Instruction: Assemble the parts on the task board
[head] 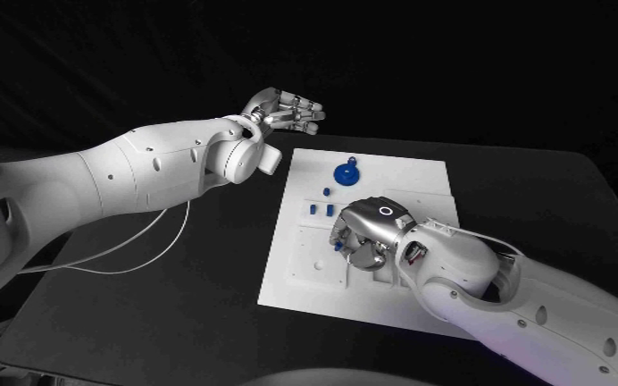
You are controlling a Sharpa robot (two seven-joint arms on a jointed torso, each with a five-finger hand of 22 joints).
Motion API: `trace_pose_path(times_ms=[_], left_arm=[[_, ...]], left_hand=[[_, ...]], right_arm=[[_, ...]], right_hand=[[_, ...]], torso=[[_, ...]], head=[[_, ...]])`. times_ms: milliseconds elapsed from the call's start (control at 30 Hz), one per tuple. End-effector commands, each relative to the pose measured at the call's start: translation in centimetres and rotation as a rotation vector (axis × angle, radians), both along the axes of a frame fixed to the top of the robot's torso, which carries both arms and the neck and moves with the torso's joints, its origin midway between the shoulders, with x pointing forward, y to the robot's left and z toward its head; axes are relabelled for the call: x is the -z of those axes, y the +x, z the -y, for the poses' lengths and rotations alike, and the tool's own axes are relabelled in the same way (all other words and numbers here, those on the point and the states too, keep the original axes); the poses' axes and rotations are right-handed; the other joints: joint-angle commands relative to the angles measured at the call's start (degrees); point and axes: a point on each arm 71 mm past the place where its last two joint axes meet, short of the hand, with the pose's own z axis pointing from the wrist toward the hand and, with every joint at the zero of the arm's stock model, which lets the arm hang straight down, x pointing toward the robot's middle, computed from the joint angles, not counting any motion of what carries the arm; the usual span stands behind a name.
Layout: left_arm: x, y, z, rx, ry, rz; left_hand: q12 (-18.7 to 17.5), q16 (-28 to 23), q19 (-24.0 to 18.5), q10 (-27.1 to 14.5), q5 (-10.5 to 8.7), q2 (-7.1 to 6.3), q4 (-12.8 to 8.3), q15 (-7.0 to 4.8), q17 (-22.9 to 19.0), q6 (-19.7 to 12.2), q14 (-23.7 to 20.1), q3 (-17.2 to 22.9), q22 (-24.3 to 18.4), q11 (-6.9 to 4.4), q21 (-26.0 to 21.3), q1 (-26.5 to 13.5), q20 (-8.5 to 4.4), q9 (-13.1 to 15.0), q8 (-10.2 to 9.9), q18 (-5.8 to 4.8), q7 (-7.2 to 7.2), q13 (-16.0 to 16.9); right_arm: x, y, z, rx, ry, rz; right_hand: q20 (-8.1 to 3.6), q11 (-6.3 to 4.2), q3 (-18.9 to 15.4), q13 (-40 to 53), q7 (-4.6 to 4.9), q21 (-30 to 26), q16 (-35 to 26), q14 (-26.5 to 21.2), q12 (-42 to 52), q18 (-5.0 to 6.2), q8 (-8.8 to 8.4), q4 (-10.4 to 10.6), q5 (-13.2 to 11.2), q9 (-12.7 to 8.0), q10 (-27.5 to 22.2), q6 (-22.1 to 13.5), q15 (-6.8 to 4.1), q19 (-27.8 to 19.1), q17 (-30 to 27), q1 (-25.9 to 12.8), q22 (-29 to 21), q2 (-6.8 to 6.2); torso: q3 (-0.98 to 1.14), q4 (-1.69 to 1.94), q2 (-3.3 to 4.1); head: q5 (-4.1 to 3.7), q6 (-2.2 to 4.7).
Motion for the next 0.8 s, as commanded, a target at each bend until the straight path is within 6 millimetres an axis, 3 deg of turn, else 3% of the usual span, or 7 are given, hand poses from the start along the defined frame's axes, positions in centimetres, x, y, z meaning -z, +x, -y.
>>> trace_pose_path(times_ms=[33, 800], left_arm=[[-0.1, 0.0, 0.2, 0.014, -0.010, 0.000], [0.0, 0.0, 0.4, 0.020, -0.010, -0.005]], left_hand=[[0.0, -0.1, 0.1, -0.3, -0.34, 0.45, 0.0, -0.09, 0.0, -0.4, -0.5, -0.3, 0.0, -0.12, 0.3, 0.2, 0.40, 0.1, -0.1, -0.88, 0.14, 0.0], [0.0, -0.1, 0.1, -0.5, -0.40, 0.46, 0.0, -0.04, 0.0, -0.3, -0.6, -0.4, -0.5, -0.07, 0.3, 0.2, 0.44, 0.1, -0.1, -0.89, 0.13, 0.0]], right_arm=[[0.2, -0.1, -0.1, -0.011, -0.022, -0.008], [1.2, -0.2, -0.4, 0.001, -0.080, -0.012]], right_hand=[[0.00, -0.14, -0.1, 0.0, 0.05, -0.2, 0.2, -0.1, 0.1, 0.93, 0.24, -0.1, 0.3, 0.0, 0.4, 0.5, -0.43, 0.3, 0.0, -0.1, 0.0, 0.48], [0.01, -0.13, -0.2, 0.0, 0.06, -0.6, 0.2, -0.1, 0.1, 0.92, 0.25, -0.3, 0.3, 0.1, 0.4, 0.5, -0.41, 0.4, -0.1, -0.2, 0.7, 0.57]], torso=[[-0.01, 0.02, 0.00], [-0.03, 0.02, 0.00]], head=[[-0.01, -0.09], [-0.11, -0.18]])
